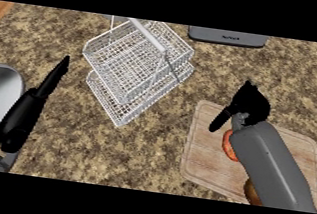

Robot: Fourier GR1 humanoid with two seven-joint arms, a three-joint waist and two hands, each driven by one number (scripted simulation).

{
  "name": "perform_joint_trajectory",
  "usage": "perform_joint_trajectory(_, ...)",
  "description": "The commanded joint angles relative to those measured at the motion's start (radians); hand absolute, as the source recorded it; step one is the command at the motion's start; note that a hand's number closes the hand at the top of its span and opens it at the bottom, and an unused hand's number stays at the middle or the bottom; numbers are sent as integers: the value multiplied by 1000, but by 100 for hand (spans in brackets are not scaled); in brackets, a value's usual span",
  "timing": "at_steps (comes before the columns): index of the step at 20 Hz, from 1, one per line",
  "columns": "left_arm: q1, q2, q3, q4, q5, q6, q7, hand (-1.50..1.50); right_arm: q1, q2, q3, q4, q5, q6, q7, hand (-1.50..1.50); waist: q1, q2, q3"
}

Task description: Pick the squash from the cutting board and place it in the tiered basket

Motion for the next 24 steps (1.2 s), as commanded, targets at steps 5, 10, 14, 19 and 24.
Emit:
perform_joint_trajectory(5, 25, -24, 4, 3, -6, 11, -17, 0, 22, 135, -66, 15, 79, 151, 238, -150, -15, -3, 0)
perform_joint_trajectory(10, -3, -2, 30, 5, 3, -15, 6, 0, 45, 164, -106, -35, 223, 141, 238, -150, -23, -4, 1)
perform_joint_trajectory(14, 8, -33, 18, 22, -18, 10, 4, 0, 59, 156, -152, -87, 322, 189, 238, -150, -26, 0, 1)
perform_joint_trajectory(19, 58, -17, 29, -8, -7, -16, -39, 0, 155, 210, -199, -182, 395, 236, 238, -150, -13, 2, 2)
perform_joint_trajectory(24, 29, -12, 45, -6, 0, -44, -24, 0, 217, 213, -197, -243, 396, 259, 238, -150, 1, 8, 3)
